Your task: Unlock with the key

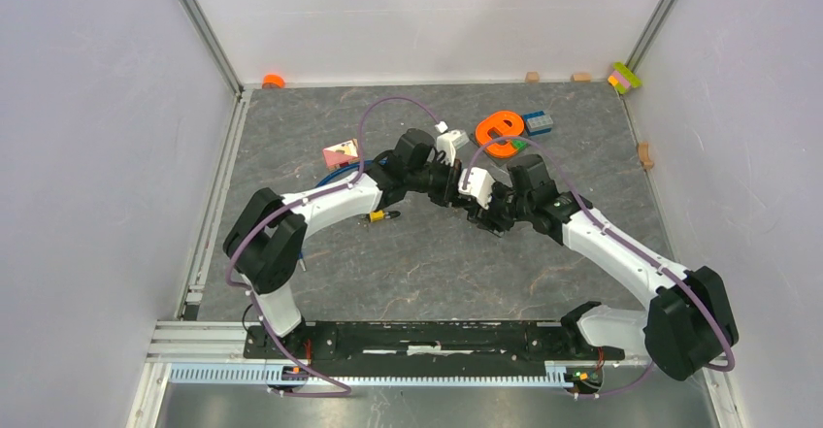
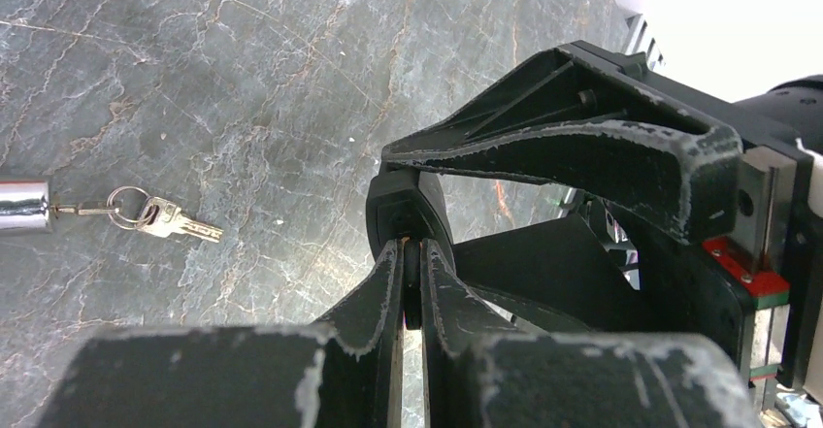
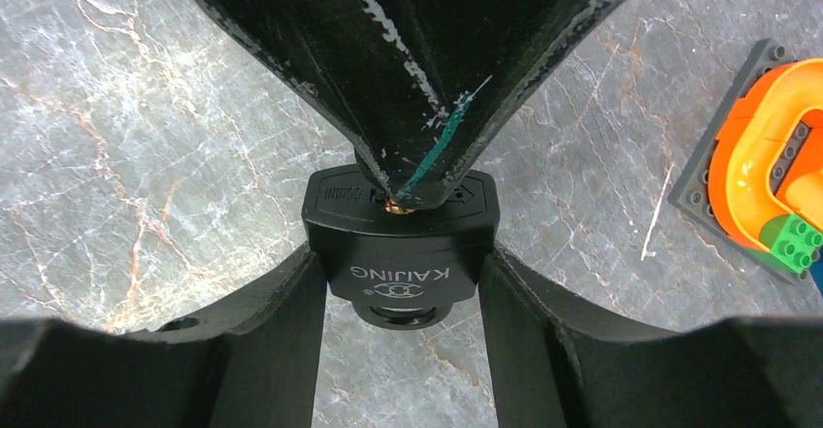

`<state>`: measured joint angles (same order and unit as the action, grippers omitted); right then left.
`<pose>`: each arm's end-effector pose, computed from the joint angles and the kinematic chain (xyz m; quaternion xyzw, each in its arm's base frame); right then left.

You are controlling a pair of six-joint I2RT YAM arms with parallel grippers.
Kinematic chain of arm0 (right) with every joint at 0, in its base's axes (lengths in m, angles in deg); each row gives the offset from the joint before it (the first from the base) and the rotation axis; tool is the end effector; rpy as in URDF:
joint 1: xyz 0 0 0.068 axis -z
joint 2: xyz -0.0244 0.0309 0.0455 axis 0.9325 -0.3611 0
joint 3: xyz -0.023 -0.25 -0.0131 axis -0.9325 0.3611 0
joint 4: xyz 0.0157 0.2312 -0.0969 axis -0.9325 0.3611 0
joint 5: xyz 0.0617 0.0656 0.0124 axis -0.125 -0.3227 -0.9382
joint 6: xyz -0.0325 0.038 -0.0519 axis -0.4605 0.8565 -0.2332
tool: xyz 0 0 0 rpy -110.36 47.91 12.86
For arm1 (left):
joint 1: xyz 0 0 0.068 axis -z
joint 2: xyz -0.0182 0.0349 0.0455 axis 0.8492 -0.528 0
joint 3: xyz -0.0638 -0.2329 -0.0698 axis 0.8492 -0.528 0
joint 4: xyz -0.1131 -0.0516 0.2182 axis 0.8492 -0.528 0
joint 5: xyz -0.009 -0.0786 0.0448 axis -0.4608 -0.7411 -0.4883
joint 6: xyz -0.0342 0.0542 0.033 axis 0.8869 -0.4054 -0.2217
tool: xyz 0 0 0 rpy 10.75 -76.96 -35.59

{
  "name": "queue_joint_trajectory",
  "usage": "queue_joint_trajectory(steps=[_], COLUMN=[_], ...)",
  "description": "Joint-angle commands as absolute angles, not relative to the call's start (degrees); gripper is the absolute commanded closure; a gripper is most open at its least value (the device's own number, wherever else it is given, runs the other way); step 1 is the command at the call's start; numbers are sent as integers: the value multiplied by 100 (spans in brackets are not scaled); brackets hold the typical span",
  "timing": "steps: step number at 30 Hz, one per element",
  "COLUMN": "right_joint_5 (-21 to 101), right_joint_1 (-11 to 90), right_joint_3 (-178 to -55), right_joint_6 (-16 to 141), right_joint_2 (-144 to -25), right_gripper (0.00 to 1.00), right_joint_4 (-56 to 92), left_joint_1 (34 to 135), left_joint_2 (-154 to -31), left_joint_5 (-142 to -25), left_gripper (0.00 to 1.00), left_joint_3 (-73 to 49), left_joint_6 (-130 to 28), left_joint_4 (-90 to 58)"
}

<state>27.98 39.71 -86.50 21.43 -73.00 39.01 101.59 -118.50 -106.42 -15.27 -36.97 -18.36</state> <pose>0.2221 0.1468 0.2048 -0.5329 0.7439 0.1418 0.3775 0.2716 -0.2998 0.2061 0.2591 0.8157 -0.4549 0.2462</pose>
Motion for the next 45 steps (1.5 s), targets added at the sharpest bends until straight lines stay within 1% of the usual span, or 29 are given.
queue_joint_trajectory(steps=[1, 8, 13, 14, 15, 18, 21, 29, 39, 42, 45], right_joint_5=[1863, 2037, 2317, 2336, 2335, 2054, 1680, 615, -198, -446, -755], right_joint_1=[3961, 3968, 4001, 4020, 4056, 4193, 4320, 4531, 4633, 4634, 4637], right_joint_3=[-9220, -9194, -9109, -9079, -9048, -9065, -9123, -9147, -9187, -9176, -9154], right_joint_6=[2389, 2469, 2580, 2615, 2675, 2744, 2787, 3039, 3337, 3404, 3493], right_joint_2=[-6901, -6886, -6800, -6778, -6764, -6805, -6833, -6883, -7121, -7212, -7316], right_gripper=[100, 100, 87, 86, 86, 95, 100, 100, 100, 100, 100], right_joint_4=[1711, 1671, 1575, 1528, 1477, 1477, 1523, 1459, 1377, 1339, 1305], left_joint_1=[10402, 10375, 10168, 10126, 10075, 10041, 10032, 10040, 10040, 10043, 10040], left_joint_2=[-11832, -11942, -11867, -11835, -11800, -11712, -11581, -11228, -10646, -10509, -10373], left_joint_5=[-11167, -11300, -11469, -11524, -11610, -11830, -12075, -12452, -12767, -13000, -13385], left_gripper=[98, 98, 98, 98, 98, 98, 98, 98, 98, 98, 98], left_joint_3=[-1733, -1690, -1795, -1848, -1892, -1942, -2065, -2380, -2720, -2791, -2832], left_joint_6=[-4265, -4043, -3651, -3572, -3523, -3657, -3890, -4491, -5650, -6220, -7163], left_joint_4=[-2349, -2345, -2057, -1928, -1856, -1655, -1515, -1347, -1588, -1717, -2008])
